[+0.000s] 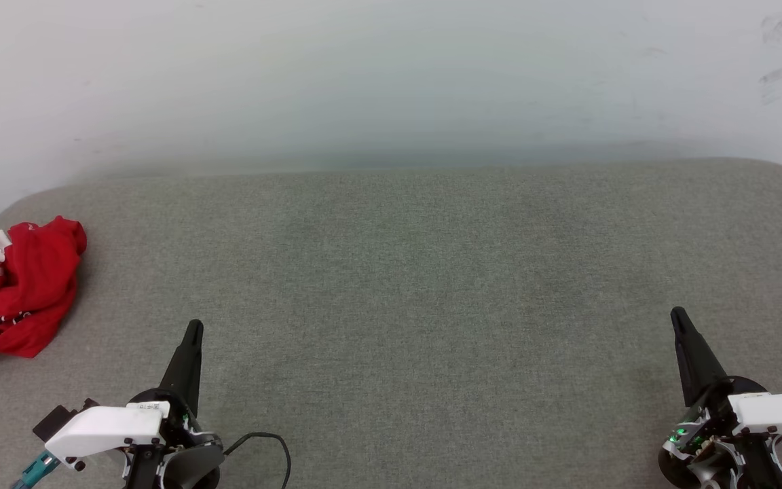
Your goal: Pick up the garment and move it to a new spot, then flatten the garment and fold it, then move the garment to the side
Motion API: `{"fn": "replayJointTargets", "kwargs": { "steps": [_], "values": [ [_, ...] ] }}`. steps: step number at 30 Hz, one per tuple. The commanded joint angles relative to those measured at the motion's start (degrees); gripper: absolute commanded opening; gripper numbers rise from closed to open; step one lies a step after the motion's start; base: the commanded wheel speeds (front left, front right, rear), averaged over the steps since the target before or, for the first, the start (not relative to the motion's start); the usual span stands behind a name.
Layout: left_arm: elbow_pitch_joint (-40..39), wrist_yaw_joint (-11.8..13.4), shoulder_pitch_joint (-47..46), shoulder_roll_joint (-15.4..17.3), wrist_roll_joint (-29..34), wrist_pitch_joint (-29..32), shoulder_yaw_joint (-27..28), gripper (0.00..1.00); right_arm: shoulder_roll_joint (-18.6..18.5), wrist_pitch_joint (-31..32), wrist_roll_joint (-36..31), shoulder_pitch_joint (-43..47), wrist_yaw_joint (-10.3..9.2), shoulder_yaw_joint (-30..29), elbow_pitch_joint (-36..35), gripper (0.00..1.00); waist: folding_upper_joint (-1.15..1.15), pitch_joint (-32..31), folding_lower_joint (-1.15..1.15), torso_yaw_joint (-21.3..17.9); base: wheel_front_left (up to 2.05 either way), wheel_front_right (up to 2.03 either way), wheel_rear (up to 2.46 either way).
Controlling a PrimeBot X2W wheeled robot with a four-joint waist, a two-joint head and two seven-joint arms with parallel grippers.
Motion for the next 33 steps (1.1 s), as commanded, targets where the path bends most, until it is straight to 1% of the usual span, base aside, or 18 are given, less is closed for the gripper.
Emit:
{"fn": "replayJointTargets", "kwargs": {
  "steps": [1,31,32,33],
  "values": [
    [-0.12,-0.13,-0.43,0.05,0.04,0.02,0.17,0.0,0.26,-0.1,0.0,-0.9,-0.03,0.06,-0.01,0.0,0.0,0.0,0.0,0.0,0.0,0.0,0.0],
    [-0.12,-0.13,-0.43,0.05,0.04,0.02,0.17,0.0,0.26,-0.1,0.0,-0.9,-0.03,0.06,-0.01,0.0,0.0,0.0,0.0,0.0,0.0,0.0,0.0],
    [0.0,0.0,0.0,0.0,0.0,-0.01,0.0,1.0,0.0,0.0,0.0,0.0,0.0,0.0,0.0,1.0,0.0,0.0,0.0,0.0,0.0,0.0,0.0],
    [0.27,0.0,0.1,-0.04,0.01,-0.02,-0.06,1.0,0.0,-0.02,-0.01,0.17,0.0,0.02,0.23,1.0,0.0,0.0,0.0,0.0,0.0,0.0,0.0]
  ]
}}
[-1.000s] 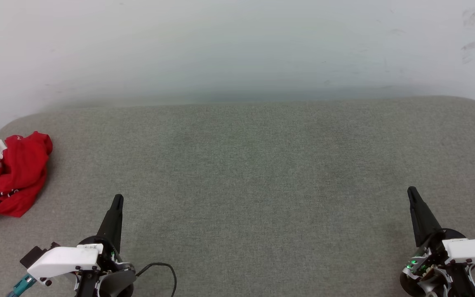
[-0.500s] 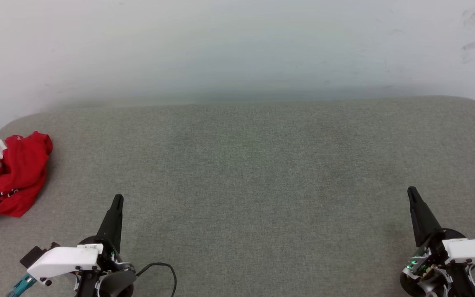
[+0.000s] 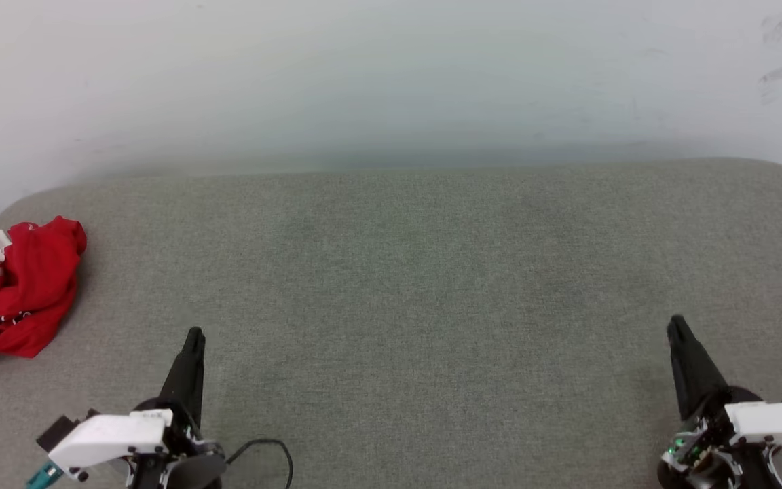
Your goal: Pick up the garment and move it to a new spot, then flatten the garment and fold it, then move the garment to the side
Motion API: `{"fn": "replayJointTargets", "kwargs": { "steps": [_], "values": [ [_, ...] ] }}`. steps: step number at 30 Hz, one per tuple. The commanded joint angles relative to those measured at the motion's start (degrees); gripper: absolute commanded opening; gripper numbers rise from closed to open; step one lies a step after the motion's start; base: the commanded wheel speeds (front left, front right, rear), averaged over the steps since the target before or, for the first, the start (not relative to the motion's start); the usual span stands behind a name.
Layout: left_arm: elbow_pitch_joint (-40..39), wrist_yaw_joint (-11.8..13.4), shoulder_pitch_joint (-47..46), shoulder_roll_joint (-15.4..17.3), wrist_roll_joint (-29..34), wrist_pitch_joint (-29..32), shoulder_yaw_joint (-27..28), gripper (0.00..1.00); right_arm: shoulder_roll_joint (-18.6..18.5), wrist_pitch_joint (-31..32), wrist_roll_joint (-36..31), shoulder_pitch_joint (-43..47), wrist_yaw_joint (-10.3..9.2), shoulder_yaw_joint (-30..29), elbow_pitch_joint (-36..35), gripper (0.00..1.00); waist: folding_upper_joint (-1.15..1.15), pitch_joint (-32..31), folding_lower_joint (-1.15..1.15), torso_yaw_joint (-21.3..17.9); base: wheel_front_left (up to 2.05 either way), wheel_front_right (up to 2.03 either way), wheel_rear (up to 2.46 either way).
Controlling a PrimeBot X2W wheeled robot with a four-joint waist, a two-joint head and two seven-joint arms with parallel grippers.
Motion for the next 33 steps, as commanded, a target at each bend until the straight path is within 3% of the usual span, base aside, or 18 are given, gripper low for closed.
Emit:
{"fn": "replayJointTargets", "kwargs": {
  "steps": [1,8,15,33],
  "values": [
    [0.14,0.0,0.15,-0.03,0.01,-0.06,-0.04,1.0,0.01,-0.05,-0.01,0.17,0.0,0.03,0.17,1.0,0.0,0.01,0.0,0.0,0.0,0.0,0.0],
    [-0.12,0.01,1.45,-0.08,1.41,-1.59,-0.35,1.0,0.03,-1.58,-1.3,1.4,0.0,0.27,0.82,1.0,0.0,0.04,0.0,0.0,0.0,0.0,0.0],
    [-2.19,0.67,1.39,-0.06,7.34,-3.56,0.63,1.0,0.03,-3.55,-7.36,1.41,0.0,-0.42,-0.75,1.0,0.0,0.09,0.0,0.01,0.0,0.0,0.0],
    [-8.6,6.85,2.47,-0.01,31.8,-7.97,-3.19,1.0,0.05,-7.95,-34.37,2.47,0.0,2.85,-9.21,1.0,0.0,0.25,0.0,0.14,0.0,0.0,0.0]
  ]
}}
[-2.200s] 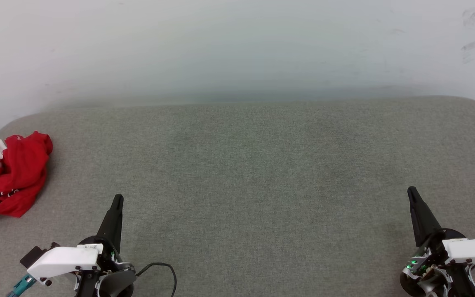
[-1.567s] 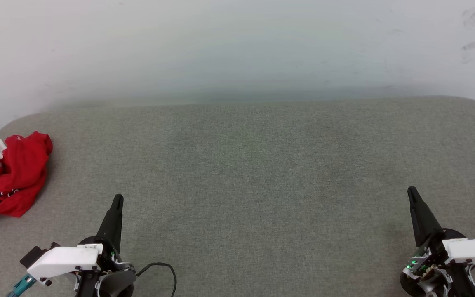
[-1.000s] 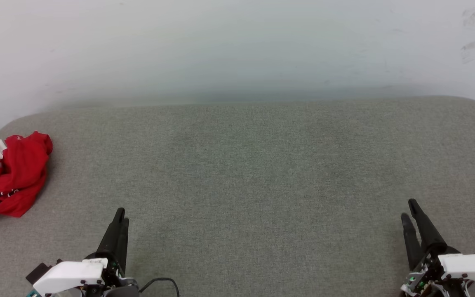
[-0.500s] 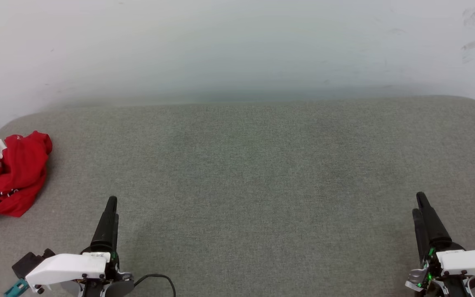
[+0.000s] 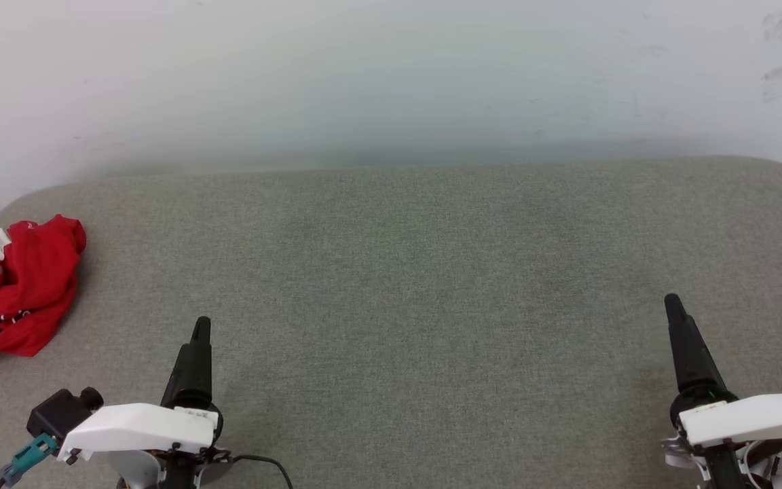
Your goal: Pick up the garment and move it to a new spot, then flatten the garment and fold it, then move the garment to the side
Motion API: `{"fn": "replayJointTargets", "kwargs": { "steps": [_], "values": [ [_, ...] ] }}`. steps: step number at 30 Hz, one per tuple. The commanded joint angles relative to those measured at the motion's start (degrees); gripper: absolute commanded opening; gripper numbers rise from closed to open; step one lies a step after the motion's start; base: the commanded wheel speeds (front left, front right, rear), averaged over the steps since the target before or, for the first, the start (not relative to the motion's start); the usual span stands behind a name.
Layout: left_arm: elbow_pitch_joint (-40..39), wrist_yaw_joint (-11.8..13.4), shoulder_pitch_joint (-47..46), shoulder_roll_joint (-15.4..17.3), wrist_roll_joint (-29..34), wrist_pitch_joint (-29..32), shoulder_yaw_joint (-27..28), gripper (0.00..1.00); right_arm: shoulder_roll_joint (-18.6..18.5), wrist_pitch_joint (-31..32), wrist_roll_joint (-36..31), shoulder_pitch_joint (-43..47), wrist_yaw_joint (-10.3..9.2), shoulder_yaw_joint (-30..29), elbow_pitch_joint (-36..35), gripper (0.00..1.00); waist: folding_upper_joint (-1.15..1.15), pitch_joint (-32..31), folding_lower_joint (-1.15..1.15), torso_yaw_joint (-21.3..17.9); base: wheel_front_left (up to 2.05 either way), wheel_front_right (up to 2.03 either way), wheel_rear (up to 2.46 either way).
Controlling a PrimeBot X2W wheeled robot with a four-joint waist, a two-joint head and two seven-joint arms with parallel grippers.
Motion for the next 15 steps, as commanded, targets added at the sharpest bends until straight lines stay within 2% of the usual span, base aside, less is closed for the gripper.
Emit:
{"fn": "replayJointTargets", "kwargs": {
  "steps": [1,15],
  "values": [
    [-1.43,0.42,-0.56,0.17,2.93,-0.7,-0.54,1.0,-0.02,-0.65,-3.17,-0.15,0.0,0.46,-1.61,1.0,0.0,-0.01,0.0,0.04,0.0,0.0,0.0],
    [-3.74,3.66,0.21,1.19,17.92,-3.58,-4.16,1.0,-0.01,-3.49,-17.6,1.02,0.0,2.01,-2.52,1.0,0.0,0.01,0.0,0.21,0.0,0.0,0.0]
  ]
}}
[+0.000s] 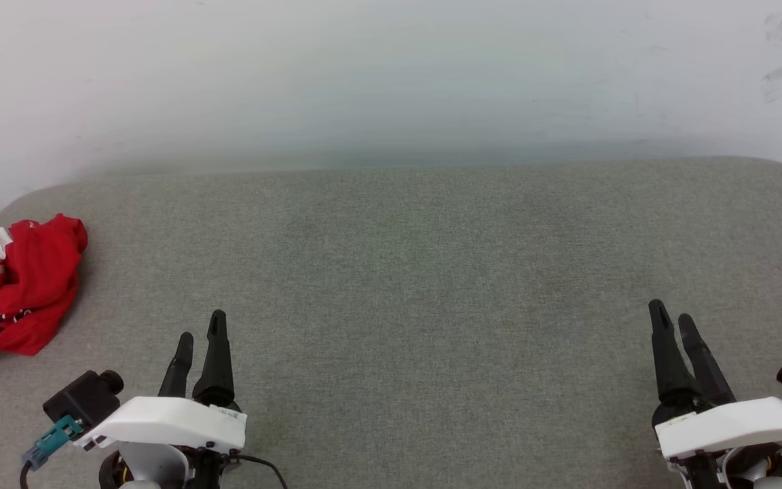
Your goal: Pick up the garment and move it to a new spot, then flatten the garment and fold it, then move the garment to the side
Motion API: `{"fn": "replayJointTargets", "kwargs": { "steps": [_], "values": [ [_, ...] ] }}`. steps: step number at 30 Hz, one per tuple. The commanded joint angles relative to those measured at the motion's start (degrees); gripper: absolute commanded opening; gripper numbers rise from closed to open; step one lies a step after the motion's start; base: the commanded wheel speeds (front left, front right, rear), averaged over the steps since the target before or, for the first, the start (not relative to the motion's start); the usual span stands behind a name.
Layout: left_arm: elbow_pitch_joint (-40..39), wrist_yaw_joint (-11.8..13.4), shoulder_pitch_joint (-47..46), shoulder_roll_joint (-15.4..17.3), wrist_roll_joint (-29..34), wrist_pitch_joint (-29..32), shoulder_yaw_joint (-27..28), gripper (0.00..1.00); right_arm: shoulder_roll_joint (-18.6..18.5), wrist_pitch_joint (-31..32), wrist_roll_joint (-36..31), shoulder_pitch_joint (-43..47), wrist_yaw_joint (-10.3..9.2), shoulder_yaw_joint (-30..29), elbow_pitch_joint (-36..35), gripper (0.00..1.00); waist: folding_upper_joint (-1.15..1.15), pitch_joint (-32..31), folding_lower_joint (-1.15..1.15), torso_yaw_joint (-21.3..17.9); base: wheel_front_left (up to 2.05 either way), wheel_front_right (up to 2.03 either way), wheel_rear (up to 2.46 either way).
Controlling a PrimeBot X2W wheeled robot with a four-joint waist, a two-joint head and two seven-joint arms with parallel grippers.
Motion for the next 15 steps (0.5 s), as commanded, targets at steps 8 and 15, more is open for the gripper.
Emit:
{"fn": "replayJointTargets", "kwargs": {
  "steps": [8,15],
  "values": [
    [-2.11,2.37,0.35,1.44,7.66,-1.99,-2.4,1.0,0.0,-1.93,-8.1,0.17,0.0,1.03,-1.98,1.0,0.0,0.04,0.0,0.1,0.0,0.0,0.0],
    [-2.94,3.98,0.62,2.26,12.45,-3.16,-3.91,1.0,0.0,-3.11,-13.63,0.61,0.0,1.43,-2.53,1.0,0.0,0.13,0.0,0.24,0.0,0.0,0.0]
  ]
}}
